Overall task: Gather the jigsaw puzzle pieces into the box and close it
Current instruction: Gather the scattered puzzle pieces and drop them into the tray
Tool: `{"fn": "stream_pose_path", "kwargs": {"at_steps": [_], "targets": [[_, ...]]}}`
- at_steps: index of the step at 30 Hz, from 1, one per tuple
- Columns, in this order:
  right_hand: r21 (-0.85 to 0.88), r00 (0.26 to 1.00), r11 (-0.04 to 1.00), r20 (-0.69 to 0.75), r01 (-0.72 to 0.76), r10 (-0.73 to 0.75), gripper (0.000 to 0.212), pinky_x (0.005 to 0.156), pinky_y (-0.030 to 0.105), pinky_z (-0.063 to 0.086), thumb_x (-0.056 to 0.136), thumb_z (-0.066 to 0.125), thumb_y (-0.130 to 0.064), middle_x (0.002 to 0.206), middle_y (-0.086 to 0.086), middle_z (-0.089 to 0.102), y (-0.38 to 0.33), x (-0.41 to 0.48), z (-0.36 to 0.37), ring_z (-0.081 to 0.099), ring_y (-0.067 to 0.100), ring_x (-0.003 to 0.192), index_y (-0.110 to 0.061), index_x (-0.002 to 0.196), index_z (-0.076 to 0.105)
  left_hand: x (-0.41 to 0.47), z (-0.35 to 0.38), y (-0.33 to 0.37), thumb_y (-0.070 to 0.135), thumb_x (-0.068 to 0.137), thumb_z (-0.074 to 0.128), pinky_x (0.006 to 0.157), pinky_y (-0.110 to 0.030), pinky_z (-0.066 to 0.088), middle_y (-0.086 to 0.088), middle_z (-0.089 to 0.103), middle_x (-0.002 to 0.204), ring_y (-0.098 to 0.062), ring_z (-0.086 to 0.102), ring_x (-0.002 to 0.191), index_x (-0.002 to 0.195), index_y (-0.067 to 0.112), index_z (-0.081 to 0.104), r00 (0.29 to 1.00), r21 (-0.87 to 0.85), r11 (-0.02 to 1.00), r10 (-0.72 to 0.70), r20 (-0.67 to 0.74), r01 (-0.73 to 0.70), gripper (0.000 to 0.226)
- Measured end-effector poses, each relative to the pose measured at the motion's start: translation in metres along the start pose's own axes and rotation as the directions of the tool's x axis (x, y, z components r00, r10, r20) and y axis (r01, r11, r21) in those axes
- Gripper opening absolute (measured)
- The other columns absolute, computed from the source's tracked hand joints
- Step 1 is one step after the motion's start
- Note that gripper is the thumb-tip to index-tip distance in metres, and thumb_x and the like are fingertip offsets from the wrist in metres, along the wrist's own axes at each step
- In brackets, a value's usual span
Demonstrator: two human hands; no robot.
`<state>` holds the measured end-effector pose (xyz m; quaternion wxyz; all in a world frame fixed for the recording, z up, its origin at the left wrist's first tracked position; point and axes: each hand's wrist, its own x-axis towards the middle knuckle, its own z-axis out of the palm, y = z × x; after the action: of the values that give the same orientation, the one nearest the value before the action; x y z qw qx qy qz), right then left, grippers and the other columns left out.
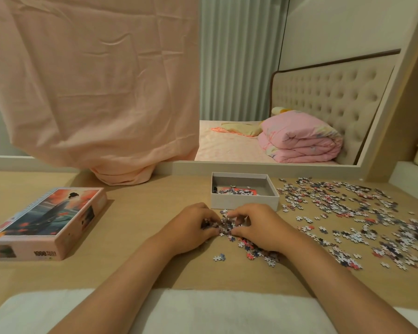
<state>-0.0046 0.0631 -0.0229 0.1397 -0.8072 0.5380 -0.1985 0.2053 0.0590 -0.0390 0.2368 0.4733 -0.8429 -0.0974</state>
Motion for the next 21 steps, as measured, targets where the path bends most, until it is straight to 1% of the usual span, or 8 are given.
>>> {"fn": "stream_pose_path", "kwargs": {"at_steps": [2,5,8,10,13,16,18,21], "targets": [[0.023,1.000,1.000,0.006,0.009,-0.009,0.049,0.080,0.020,0.043,0.083,0.078,-0.036,0.103,-0.013,0.063,-0.001,0.001,0.002,0.056,0.005,0.090,-0.033,0.130,0.063,0.002,0.001,0.000,0.033,0.088,0.069,0.077,-0.023,0.043,0.002,0.062,0.102,-0.010,0.054,0.087,0.112,0.026,0.071,1.000,-0.005,1.000,0.006,-0.020,-0.006,0.024],[0.006,0.999,0.999,0.001,0.038,-0.038,0.039,0.076,0.019,0.043,0.085,0.076,-0.034,0.099,-0.013,0.062,-0.003,0.003,0.004,0.057,0.006,0.088,-0.029,0.122,0.069,0.006,0.002,-0.001,0.033,0.088,0.069,0.078,-0.029,0.048,0.004,0.066,0.098,-0.011,0.057,0.086,0.109,0.028,0.072,0.999,0.004,1.000,0.021,-0.037,-0.021,0.022],[0.010,0.999,1.000,-0.046,0.020,-0.019,0.030,0.077,0.025,0.048,0.084,0.077,-0.035,0.096,-0.009,0.066,-0.002,0.003,-0.001,0.059,0.009,0.086,-0.025,0.111,0.074,0.011,-0.001,-0.004,0.030,0.088,0.070,0.078,-0.023,0.048,0.010,0.070,0.098,-0.004,0.059,0.085,0.110,0.027,0.071,0.998,-0.035,0.999,0.013,-0.059,-0.015,0.022],[0.032,0.997,0.999,-0.072,0.008,-0.006,0.018,0.070,0.021,0.045,0.084,0.077,-0.033,0.087,-0.012,0.066,0.001,0.004,-0.007,0.059,0.004,0.078,-0.026,0.100,0.075,0.017,-0.005,-0.003,0.029,0.087,0.071,0.075,-0.019,0.049,0.014,0.070,0.093,-0.001,0.061,0.080,0.107,0.027,0.070,0.997,-0.072,0.997,-0.002,-0.075,-0.003,0.020],[0.096,0.995,0.995,-0.095,-0.017,0.026,0.003,0.060,0.013,0.040,0.085,0.077,-0.029,0.076,-0.013,0.068,0.003,0.010,-0.018,0.061,0.000,0.067,-0.027,0.085,0.076,0.033,-0.015,0.004,0.026,0.085,0.074,0.061,-0.013,0.044,0.016,0.065,0.073,0.002,0.059,0.065,0.094,0.025,0.071,0.996,-0.116,0.993,-0.015,-0.091,0.004,0.009],[0.158,0.983,0.987,-0.173,-0.038,0.066,0.003,0.065,0.018,0.042,0.083,0.078,-0.028,0.077,-0.015,0.069,0.006,0.022,-0.032,0.060,-0.001,0.070,-0.027,0.085,0.077,0.056,-0.024,0.010,0.024,0.084,0.075,0.056,-0.015,0.040,0.012,0.063,0.064,0.001,0.053,0.056,0.087,0.024,0.071,0.991,-0.176,0.984,-0.018,-0.130,-0.005,0.005],[0.184,0.969,0.982,-0.234,-0.037,0.081,0.003,0.066,0.020,0.043,0.083,0.078,-0.028,0.077,-0.014,0.069,0.007,0.032,-0.045,0.061,0.000,0.072,-0.026,0.085,0.078,0.071,-0.028,0.013,0.025,0.085,0.074,0.056,-0.014,0.040,0.010,0.064,0.065,0.000,0.054,0.056,0.086,0.023,0.070,0.982,-0.215,0.976,-0.032,-0.187,-0.009,0.005],[0.152,0.937,0.987,-0.336,-0.045,0.094,0.010,0.061,0.022,0.043,0.085,0.075,-0.028,0.075,-0.007,0.069,0.008,0.046,-0.061,0.060,0.006,0.072,-0.019,0.086,0.078,0.091,-0.027,0.013,0.028,0.087,0.072,0.057,-0.017,0.042,0.012,0.063,0.067,-0.002,0.057,0.061,0.092,0.022,0.070,0.957,-0.195,0.981,-0.059,-0.285,0.003,0.008]]}}
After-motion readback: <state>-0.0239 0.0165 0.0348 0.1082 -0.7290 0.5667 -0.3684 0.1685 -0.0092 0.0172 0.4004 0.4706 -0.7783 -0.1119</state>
